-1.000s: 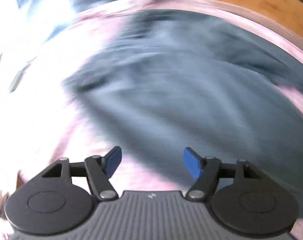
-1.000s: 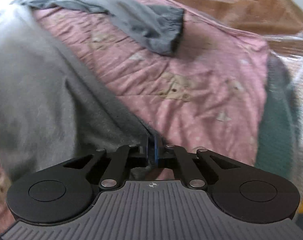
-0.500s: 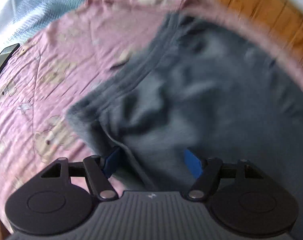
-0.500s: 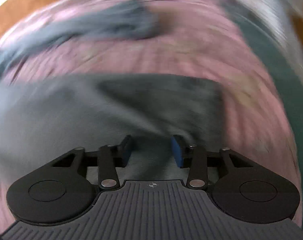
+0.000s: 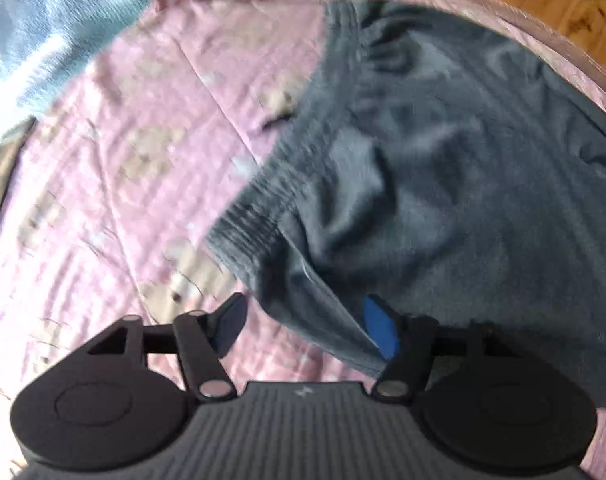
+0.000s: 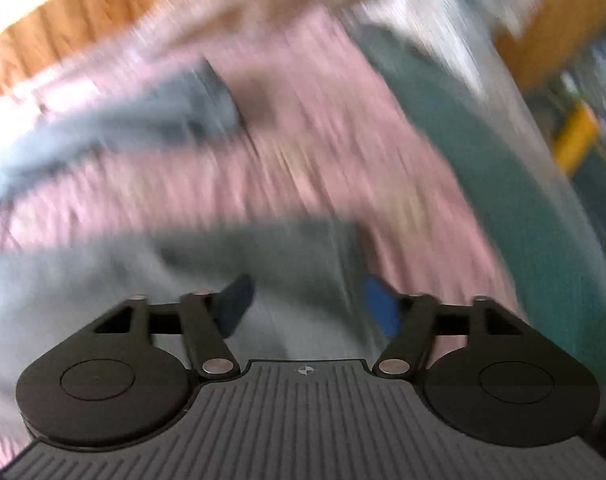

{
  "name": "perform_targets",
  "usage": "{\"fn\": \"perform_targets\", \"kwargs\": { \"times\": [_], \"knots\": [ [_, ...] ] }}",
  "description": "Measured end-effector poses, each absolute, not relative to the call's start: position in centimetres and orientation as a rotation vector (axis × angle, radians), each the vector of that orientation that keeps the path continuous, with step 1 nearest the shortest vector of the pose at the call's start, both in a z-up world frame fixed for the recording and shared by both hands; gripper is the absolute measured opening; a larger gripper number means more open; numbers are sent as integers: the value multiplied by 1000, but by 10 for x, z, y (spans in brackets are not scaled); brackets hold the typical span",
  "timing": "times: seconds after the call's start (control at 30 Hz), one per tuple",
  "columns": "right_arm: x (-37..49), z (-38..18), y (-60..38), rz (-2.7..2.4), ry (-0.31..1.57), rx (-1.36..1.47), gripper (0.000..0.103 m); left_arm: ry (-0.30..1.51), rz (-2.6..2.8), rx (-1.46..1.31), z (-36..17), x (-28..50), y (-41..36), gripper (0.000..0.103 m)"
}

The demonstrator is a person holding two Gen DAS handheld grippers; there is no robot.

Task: Fold clothes

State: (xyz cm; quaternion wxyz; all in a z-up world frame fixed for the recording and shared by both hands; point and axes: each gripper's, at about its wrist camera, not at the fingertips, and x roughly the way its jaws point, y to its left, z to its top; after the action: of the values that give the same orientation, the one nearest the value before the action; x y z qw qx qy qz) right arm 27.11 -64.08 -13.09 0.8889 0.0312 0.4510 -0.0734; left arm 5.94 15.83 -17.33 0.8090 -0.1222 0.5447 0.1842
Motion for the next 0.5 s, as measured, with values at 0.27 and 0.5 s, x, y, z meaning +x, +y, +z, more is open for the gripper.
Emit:
{"fn": "perform_targets", "kwargs": {
  "times": [0.27,0.5],
  "knots": [
    [441,-163,-609,84,937,-29,84,1084,457,-390,-139,131,148,73],
    [475,-162,-617,133,948,83,82,1002,506,-590,-135,239,165,88]
  ]
}}
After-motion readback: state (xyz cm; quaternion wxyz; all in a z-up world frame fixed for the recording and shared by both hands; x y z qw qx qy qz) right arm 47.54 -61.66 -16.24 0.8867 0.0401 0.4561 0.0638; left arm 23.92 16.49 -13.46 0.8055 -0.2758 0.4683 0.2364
